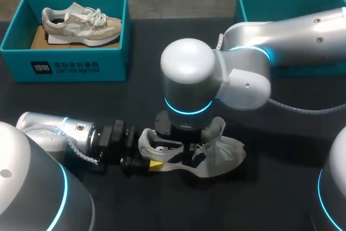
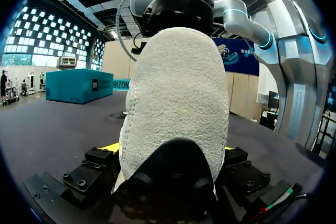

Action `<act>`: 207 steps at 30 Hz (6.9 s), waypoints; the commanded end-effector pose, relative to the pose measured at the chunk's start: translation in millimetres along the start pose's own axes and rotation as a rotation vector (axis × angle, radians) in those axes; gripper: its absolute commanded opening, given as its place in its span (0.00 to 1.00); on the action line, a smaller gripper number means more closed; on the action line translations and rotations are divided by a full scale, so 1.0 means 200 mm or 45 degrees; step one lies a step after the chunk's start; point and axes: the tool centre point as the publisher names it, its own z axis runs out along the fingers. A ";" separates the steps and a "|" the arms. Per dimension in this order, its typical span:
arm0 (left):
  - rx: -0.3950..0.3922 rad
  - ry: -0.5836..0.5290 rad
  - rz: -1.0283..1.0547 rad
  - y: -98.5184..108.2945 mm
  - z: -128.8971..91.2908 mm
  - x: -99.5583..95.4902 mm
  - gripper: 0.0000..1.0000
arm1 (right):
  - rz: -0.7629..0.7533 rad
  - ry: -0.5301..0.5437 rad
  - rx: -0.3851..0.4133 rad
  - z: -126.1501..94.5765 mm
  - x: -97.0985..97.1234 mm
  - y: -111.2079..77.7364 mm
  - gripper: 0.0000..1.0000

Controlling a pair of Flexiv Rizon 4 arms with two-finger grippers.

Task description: Take the shoe out of the shoebox, open the shoe tongue, remove and reinsert the insole, then place the shoe into the shoebox

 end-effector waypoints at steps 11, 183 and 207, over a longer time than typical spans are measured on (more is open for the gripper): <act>-0.001 0.000 -0.001 0.01 0.00 0.00 0.00 | 0.013 -0.020 -0.033 0.04 -0.02 -0.02 0.24; -0.001 0.000 -0.001 0.01 0.00 0.00 0.00 | -0.497 0.422 -0.756 -0.57 -0.06 0.18 0.39; -0.001 0.000 -0.001 0.01 0.00 0.00 0.00 | -0.453 0.511 -0.728 -0.39 -0.07 0.26 0.10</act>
